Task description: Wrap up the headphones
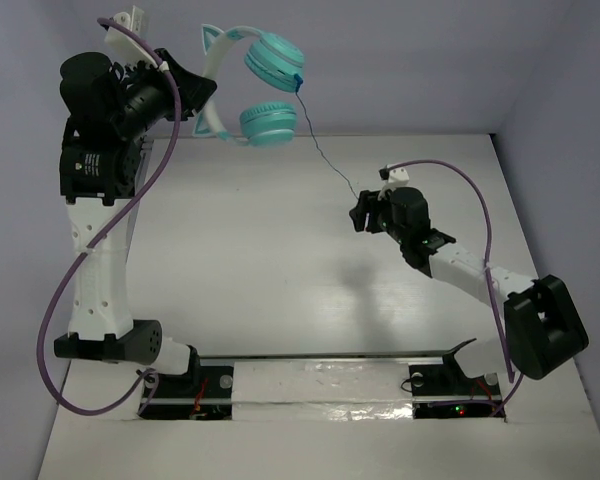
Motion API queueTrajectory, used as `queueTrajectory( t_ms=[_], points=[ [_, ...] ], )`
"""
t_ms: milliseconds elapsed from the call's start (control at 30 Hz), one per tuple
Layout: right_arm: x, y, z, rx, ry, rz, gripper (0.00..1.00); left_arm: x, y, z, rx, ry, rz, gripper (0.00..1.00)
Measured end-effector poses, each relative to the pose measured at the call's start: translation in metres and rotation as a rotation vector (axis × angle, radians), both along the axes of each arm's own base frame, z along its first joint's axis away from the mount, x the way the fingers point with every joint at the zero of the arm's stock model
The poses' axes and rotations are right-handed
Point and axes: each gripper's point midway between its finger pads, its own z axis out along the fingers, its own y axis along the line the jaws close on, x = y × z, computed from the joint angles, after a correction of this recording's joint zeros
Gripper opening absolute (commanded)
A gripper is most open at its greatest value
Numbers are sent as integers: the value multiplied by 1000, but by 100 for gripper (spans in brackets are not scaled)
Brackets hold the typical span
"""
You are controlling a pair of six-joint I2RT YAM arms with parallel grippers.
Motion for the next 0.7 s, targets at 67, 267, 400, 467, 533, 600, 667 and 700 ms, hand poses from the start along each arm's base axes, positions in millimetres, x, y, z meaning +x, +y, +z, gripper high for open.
queueTrajectory(
  t_ms=[67,267,400,467,533,600,667,700],
  points=[
    [1,2,-1,-9,-9,15,66,-1,-1,1,-2,-4,-3,0],
    [12,10,16,-17,-111,61,62,-9,-1,6,-6,-18,-13,0],
    [17,18,22,-11,-161,98,54,-21,-1,13,-8,-42,-17,0],
    [17,25,21,2,-170,131,49,-26,-2,18,-12,-53,-23,0],
    [18,33,19,25,-170,165,35,-28,-4,20,-17,-58,-35,0],
    [16,41,16,59,-166,195,20,-28,-5,19,-22,-55,-42,0],
    [12,48,14,98,-153,224,13,-25,-5,18,-28,-47,-42,0],
    [10,51,14,119,-144,236,8,-24,-5,17,-32,-42,-40,0]
  ],
)
